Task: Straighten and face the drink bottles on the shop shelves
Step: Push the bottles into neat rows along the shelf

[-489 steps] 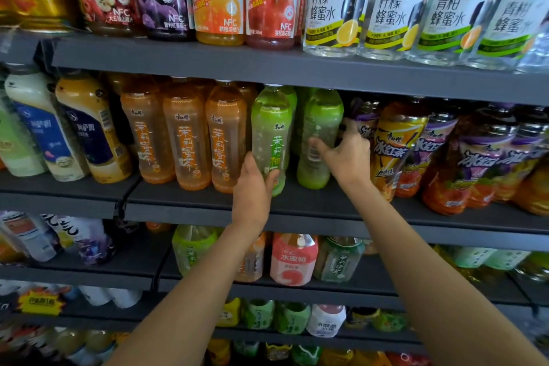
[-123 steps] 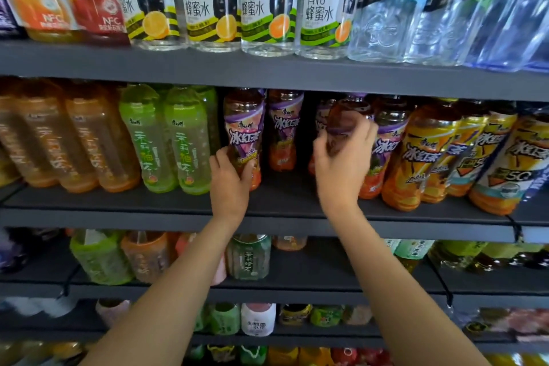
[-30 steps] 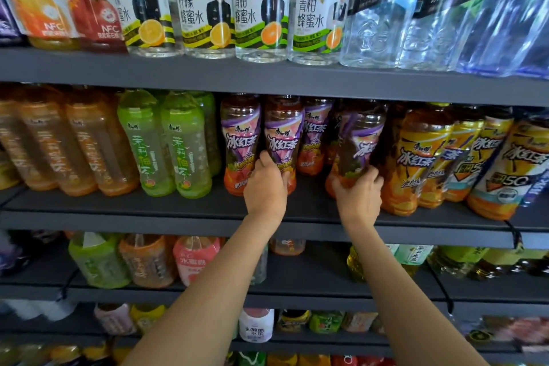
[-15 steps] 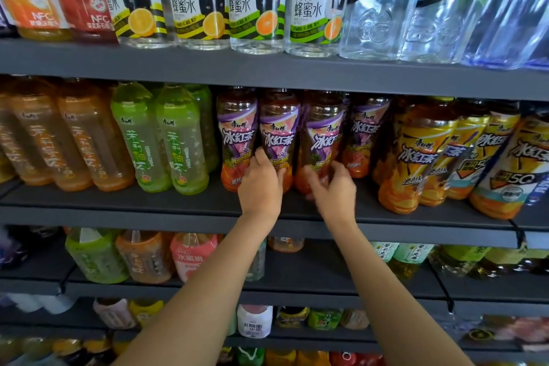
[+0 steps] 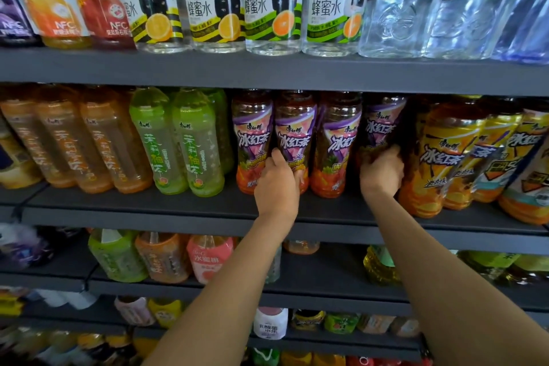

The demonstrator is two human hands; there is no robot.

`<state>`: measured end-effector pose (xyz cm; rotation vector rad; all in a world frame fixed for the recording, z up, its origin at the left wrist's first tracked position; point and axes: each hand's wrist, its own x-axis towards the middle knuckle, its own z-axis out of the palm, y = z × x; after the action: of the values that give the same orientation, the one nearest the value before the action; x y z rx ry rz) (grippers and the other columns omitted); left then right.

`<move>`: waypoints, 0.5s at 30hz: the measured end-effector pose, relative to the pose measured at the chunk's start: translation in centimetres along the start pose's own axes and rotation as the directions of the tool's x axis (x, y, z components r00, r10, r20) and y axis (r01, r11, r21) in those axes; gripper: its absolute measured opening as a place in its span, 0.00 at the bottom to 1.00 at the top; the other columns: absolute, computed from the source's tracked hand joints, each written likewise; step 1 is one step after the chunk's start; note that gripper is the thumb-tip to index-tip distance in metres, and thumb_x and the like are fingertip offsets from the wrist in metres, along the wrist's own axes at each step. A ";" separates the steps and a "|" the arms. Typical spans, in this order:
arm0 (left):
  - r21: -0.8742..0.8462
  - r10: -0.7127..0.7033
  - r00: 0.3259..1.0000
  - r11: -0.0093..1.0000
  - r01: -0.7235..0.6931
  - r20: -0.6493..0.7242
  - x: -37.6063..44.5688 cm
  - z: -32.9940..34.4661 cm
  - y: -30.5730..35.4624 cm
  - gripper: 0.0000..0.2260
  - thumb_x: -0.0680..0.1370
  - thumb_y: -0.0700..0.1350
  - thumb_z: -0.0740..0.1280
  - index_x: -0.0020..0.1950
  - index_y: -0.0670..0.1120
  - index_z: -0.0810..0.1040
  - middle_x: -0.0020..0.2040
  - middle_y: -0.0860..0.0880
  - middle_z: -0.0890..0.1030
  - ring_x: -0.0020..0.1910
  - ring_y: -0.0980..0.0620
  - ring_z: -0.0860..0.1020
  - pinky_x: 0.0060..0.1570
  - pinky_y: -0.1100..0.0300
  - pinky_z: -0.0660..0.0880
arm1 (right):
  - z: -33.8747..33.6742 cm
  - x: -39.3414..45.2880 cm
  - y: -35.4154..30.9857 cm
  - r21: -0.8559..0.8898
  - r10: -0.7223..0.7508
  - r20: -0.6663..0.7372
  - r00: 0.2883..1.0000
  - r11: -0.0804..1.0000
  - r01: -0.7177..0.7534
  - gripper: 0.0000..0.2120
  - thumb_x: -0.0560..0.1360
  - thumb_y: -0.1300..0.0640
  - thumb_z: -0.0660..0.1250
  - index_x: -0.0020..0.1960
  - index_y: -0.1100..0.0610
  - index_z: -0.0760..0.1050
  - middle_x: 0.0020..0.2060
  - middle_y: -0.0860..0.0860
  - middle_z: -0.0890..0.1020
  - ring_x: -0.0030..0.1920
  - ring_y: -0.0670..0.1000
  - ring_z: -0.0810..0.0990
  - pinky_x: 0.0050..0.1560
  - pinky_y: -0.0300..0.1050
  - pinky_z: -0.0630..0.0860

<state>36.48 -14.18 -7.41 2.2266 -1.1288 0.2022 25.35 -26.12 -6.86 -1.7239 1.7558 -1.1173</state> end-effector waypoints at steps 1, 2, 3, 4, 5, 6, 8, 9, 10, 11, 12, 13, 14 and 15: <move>-0.003 0.002 1.000 1.000 -0.002 0.000 0.0 0.0 -0.1 0.26 0.80 0.51 0.60 0.73 0.41 0.57 0.63 0.44 0.72 0.58 0.46 0.76 0.49 0.56 0.74 | 0.2 -0.3 0.0 0.000 -0.031 0.002 1.000 1.000 0.031 0.21 0.77 0.60 0.63 0.66 0.65 0.62 0.60 0.64 0.73 0.62 0.64 0.72 0.58 0.57 0.70; -0.004 0.005 1.000 1.000 -0.005 -0.003 0.1 0.0 -0.2 0.26 0.80 0.51 0.60 0.73 0.41 0.57 0.63 0.44 0.72 0.58 0.46 0.75 0.49 0.56 0.74 | 0.3 -0.6 0.0 0.005 -0.067 0.004 0.998 0.998 0.067 0.20 0.77 0.59 0.64 0.64 0.66 0.63 0.59 0.64 0.75 0.60 0.65 0.73 0.56 0.58 0.71; -0.003 0.007 1.000 1.000 -0.007 -0.007 0.1 0.0 -0.2 0.26 0.80 0.51 0.60 0.73 0.41 0.57 0.63 0.44 0.72 0.59 0.46 0.75 0.49 0.56 0.73 | 0.5 -0.9 0.0 0.007 -0.103 0.003 0.995 0.995 0.103 0.19 0.77 0.59 0.64 0.63 0.66 0.64 0.57 0.64 0.76 0.58 0.65 0.75 0.54 0.58 0.72; -0.002 0.008 1.000 1.000 -0.008 -0.012 0.0 0.0 -0.3 0.26 0.80 0.52 0.60 0.73 0.41 0.57 0.63 0.44 0.72 0.59 0.46 0.75 0.48 0.57 0.73 | 0.6 -1.1 0.1 0.005 -0.131 0.005 0.991 0.991 0.131 0.18 0.77 0.59 0.64 0.63 0.66 0.65 0.56 0.64 0.77 0.56 0.65 0.76 0.52 0.57 0.74; -0.001 0.012 1.000 1.000 -0.012 -0.016 0.0 0.0 -0.2 0.26 0.80 0.52 0.60 0.73 0.41 0.57 0.63 0.44 0.72 0.59 0.47 0.75 0.48 0.57 0.73 | 0.7 -1.3 0.2 0.005 -0.152 0.006 0.988 0.988 0.152 0.18 0.76 0.59 0.65 0.62 0.66 0.65 0.55 0.64 0.77 0.55 0.65 0.77 0.51 0.57 0.74; 0.000 0.016 1.000 1.000 -0.016 -0.016 0.0 0.0 -0.2 0.26 0.80 0.52 0.60 0.73 0.41 0.57 0.63 0.44 0.72 0.59 0.47 0.75 0.48 0.57 0.73 | 0.8 -1.4 0.2 0.007 -0.162 0.009 0.987 0.987 0.162 0.18 0.76 0.59 0.65 0.62 0.66 0.66 0.55 0.63 0.77 0.55 0.65 0.77 0.50 0.56 0.75; -0.003 0.017 1.000 1.000 -0.017 -0.010 0.0 0.0 -0.2 0.26 0.80 0.52 0.60 0.72 0.41 0.57 0.63 0.44 0.72 0.59 0.47 0.75 0.47 0.57 0.73 | 1.1 -1.2 0.4 0.025 -0.174 0.018 0.984 0.984 0.174 0.17 0.76 0.59 0.65 0.62 0.65 0.66 0.54 0.63 0.78 0.53 0.64 0.78 0.50 0.56 0.77; -0.003 0.016 1.000 1.000 -0.016 -0.007 0.1 0.1 -0.2 0.26 0.80 0.52 0.60 0.72 0.41 0.57 0.63 0.44 0.72 0.59 0.47 0.75 0.47 0.57 0.73 | 1.2 -1.1 0.5 0.041 -0.185 0.023 0.983 0.982 0.184 0.17 0.76 0.58 0.65 0.61 0.64 0.66 0.53 0.63 0.79 0.51 0.64 0.80 0.49 0.57 0.78; -0.003 0.017 1.000 1.000 -0.017 -0.007 0.1 0.1 -0.2 0.25 0.80 0.51 0.60 0.72 0.41 0.57 0.63 0.44 0.72 0.58 0.46 0.75 0.47 0.57 0.73 | 1.3 -1.0 0.5 0.053 -0.188 0.030 0.982 0.981 0.186 0.17 0.76 0.58 0.64 0.61 0.64 0.65 0.52 0.62 0.79 0.49 0.64 0.81 0.48 0.58 0.78; -0.004 0.017 1.000 1.000 -0.017 -0.010 0.1 0.1 -0.2 0.25 0.80 0.51 0.60 0.72 0.41 0.57 0.63 0.44 0.72 0.58 0.46 0.75 0.47 0.57 0.73 | 1.5 -0.9 0.5 0.055 -0.188 0.033 0.982 0.981 0.186 0.17 0.77 0.58 0.64 0.61 0.64 0.65 0.51 0.62 0.79 0.48 0.64 0.81 0.47 0.59 0.79; -0.007 0.014 1.000 1.000 -0.014 -0.011 0.2 0.1 -0.2 0.25 0.80 0.51 0.60 0.72 0.41 0.57 0.63 0.44 0.72 0.58 0.46 0.75 0.47 0.57 0.73 | 1.6 -0.8 0.5 0.049 -0.182 0.036 0.983 0.982 0.180 0.17 0.77 0.58 0.64 0.62 0.64 0.65 0.51 0.62 0.79 0.47 0.64 0.81 0.46 0.60 0.79; -0.010 0.012 1.000 1.000 -0.012 -0.012 0.1 0.2 -0.2 0.26 0.80 0.51 0.60 0.72 0.41 0.57 0.63 0.44 0.72 0.59 0.46 0.75 0.48 0.57 0.73 | 1.7 -0.7 0.5 0.044 -0.176 0.038 0.984 0.984 0.174 0.17 0.77 0.58 0.64 0.62 0.63 0.64 0.51 0.62 0.80 0.47 0.63 0.81 0.46 0.60 0.79; -0.013 0.011 1.000 1.000 -0.011 -0.010 0.1 0.2 -0.1 0.26 0.80 0.51 0.60 0.72 0.41 0.57 0.63 0.44 0.72 0.59 0.46 0.75 0.48 0.56 0.73 | 1.8 -0.6 0.5 0.045 -0.169 0.045 0.985 0.985 0.167 0.17 0.77 0.58 0.63 0.63 0.63 0.64 0.51 0.62 0.80 0.47 0.63 0.82 0.46 0.60 0.79; -0.015 0.011 1.000 1.000 -0.011 -0.008 0.0 0.2 -0.1 0.26 0.80 0.51 0.60 0.73 0.41 0.57 0.63 0.44 0.72 0.59 0.46 0.75 0.49 0.56 0.73 | 1.8 -0.6 0.5 0.051 -0.167 0.057 0.984 0.985 0.165 0.17 0.77 0.58 0.63 0.63 0.63 0.63 0.51 0.62 0.80 0.46 0.63 0.82 0.46 0.60 0.79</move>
<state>36.56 -14.26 -7.59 2.2054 -1.1345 0.2061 26.54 -26.07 -8.43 -1.8839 1.5614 -1.1513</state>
